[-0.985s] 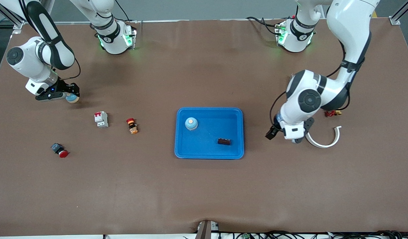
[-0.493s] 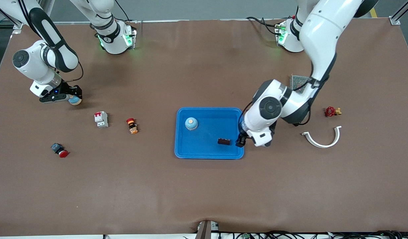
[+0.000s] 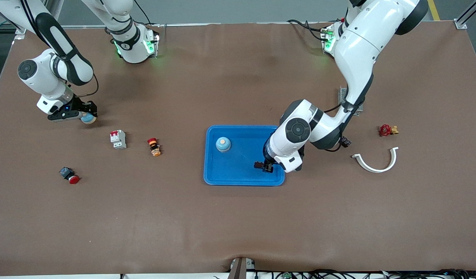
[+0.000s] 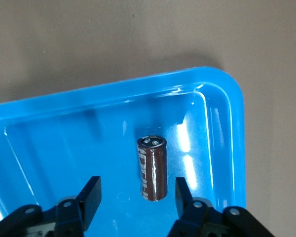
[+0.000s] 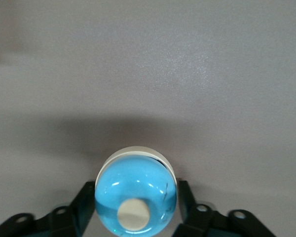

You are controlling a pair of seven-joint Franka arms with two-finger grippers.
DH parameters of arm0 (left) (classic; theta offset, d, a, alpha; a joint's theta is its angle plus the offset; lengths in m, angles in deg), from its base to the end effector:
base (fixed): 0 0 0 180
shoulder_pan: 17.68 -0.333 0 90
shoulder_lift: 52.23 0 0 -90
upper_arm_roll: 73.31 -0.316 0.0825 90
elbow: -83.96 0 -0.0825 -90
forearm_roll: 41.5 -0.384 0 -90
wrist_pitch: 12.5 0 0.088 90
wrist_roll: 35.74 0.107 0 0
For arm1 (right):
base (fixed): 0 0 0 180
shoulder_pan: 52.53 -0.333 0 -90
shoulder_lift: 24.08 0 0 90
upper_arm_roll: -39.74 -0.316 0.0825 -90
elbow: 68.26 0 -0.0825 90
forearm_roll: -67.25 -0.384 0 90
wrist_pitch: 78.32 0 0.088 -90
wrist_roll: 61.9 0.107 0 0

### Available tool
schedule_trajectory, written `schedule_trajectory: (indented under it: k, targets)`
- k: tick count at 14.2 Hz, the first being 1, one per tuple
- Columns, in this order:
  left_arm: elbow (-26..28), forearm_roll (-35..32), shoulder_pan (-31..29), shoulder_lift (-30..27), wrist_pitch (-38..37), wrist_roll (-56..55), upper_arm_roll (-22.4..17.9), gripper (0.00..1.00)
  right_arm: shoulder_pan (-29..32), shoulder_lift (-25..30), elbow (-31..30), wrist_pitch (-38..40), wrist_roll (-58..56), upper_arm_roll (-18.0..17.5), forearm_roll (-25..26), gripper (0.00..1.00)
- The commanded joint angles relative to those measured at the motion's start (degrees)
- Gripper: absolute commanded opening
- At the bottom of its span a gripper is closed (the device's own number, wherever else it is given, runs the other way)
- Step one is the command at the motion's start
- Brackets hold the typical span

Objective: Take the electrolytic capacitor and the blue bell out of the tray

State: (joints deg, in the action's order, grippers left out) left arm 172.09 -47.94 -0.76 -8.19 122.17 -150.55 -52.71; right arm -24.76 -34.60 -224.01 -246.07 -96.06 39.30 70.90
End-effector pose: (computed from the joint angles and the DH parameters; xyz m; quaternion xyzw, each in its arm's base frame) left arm 0.5935 -0.4003 0.2295 0.7684 0.6332 -0.0663 0.0642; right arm 0.3579 -0.1802 0.1705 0.9958 0.0904 0.0078 0.0122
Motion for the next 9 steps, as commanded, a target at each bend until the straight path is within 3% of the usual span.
schedule_trajectory:
  k: [1, 6, 9]
  targets:
    - [-1.6, -0.5, 3.1, 1.2, 2.1, -4.2, -2.8, 0.62, 0.9, -0.4, -0.3, -1.1, -0.6, -1.0, 0.3, 1.00]
    - [-2.1, -0.4, 5.5, 3.2, 6.8, -10.7, -5.6, 0.62, -0.8, 0.0, 1.2, 0.1, -0.2, -1.2, 0.3, 1.00]
    - [-2.1, -0.5, 6.2, 3.9, 6.8, -11.0, -5.8, 0.62, -1.3, 0.6, 4.0, 5.2, -0.1, -1.8, 0.3, 1.00]
